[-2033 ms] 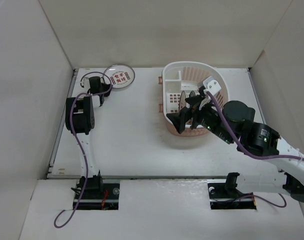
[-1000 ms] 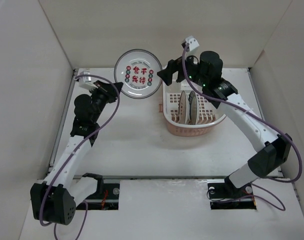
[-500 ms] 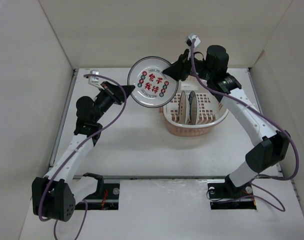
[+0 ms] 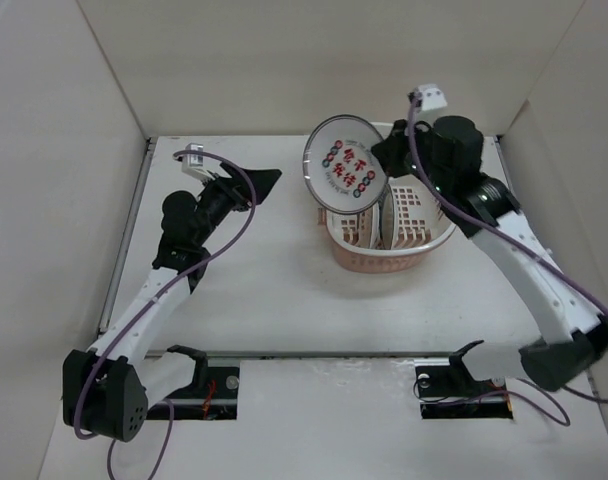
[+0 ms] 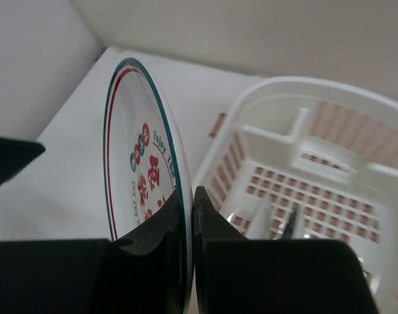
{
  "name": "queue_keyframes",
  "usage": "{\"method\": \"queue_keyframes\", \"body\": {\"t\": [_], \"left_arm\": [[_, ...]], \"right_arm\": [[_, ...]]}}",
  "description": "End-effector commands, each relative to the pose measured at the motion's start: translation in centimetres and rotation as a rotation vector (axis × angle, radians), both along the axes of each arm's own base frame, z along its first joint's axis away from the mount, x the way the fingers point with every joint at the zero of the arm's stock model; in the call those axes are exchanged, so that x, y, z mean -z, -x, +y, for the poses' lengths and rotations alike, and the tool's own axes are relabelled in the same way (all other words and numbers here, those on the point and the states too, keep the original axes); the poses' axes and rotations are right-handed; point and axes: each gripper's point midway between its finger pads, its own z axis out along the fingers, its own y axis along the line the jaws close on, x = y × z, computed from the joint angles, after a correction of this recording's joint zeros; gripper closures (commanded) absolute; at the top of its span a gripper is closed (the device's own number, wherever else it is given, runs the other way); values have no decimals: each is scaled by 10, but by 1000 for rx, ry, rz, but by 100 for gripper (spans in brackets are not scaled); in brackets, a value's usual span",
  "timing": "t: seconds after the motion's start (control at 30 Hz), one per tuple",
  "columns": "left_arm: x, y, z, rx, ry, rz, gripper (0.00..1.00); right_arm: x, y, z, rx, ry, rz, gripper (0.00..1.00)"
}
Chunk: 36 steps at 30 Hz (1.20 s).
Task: Load the plates into the dish rack
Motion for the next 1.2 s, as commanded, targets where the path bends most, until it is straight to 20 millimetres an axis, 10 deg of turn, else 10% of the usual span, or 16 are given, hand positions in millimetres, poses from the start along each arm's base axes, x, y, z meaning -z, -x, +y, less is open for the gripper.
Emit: {"method": "queue_keyframes", "body": {"t": [0.0, 0.13, 0.33, 0.63, 1.17], "left_arm": [[-21, 14, -8, -7, 2, -62, 0], [-14, 19, -20, 16, -16, -55, 0], [-13, 24, -26, 24, -28, -64, 0], [-4, 29, -34, 21, -48, -44, 0], [0, 28, -36, 18, -65, -46, 0]], "right_arm": [[-84, 40, -112, 526, -27, -213, 100], [-68, 62, -172, 784, 95, -173, 100], [-32, 53, -206, 966, 252, -120, 100], [27, 5, -185, 924, 342, -63, 100], [71, 1, -177, 848, 515, -47, 100]]}}
